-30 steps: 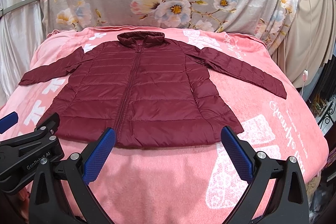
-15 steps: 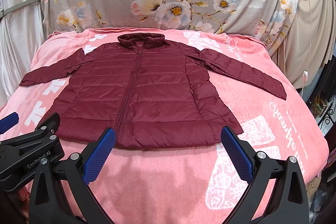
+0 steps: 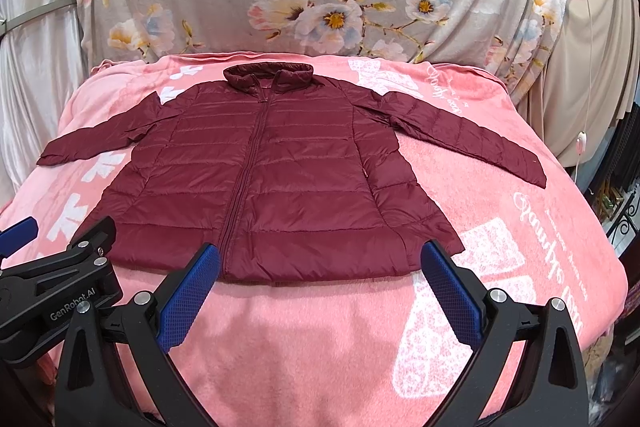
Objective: Fold large clothes
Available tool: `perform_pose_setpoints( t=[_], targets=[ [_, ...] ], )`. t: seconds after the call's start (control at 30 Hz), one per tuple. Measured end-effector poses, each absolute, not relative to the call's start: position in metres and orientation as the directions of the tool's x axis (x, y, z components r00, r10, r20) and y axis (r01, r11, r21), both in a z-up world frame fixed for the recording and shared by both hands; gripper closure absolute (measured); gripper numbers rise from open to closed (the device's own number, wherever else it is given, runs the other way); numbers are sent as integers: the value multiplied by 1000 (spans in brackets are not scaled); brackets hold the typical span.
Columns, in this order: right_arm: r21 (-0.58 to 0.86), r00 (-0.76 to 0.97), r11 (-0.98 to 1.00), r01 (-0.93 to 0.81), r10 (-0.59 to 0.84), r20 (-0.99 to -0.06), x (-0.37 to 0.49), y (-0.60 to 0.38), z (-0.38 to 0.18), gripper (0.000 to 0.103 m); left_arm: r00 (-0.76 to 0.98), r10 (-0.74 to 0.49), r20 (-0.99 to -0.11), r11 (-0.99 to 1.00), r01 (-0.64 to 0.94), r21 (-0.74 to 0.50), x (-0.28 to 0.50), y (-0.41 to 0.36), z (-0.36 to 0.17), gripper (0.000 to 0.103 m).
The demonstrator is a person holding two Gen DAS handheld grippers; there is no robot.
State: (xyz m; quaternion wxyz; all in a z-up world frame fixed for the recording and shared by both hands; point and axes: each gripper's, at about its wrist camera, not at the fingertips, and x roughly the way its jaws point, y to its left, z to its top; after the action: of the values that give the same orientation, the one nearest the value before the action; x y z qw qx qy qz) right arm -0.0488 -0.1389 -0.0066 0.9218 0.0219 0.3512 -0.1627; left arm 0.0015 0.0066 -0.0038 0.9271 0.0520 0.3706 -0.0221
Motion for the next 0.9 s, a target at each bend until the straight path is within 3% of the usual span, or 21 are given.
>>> perform_pose_setpoints(
  t=[0.9],
  targets=[
    [-67, 700, 947, 315, -279, -657, -47, -137, -7, 5, 710, 41, -703, 988, 77, 136, -2, 0, -12, 5]
  ],
)
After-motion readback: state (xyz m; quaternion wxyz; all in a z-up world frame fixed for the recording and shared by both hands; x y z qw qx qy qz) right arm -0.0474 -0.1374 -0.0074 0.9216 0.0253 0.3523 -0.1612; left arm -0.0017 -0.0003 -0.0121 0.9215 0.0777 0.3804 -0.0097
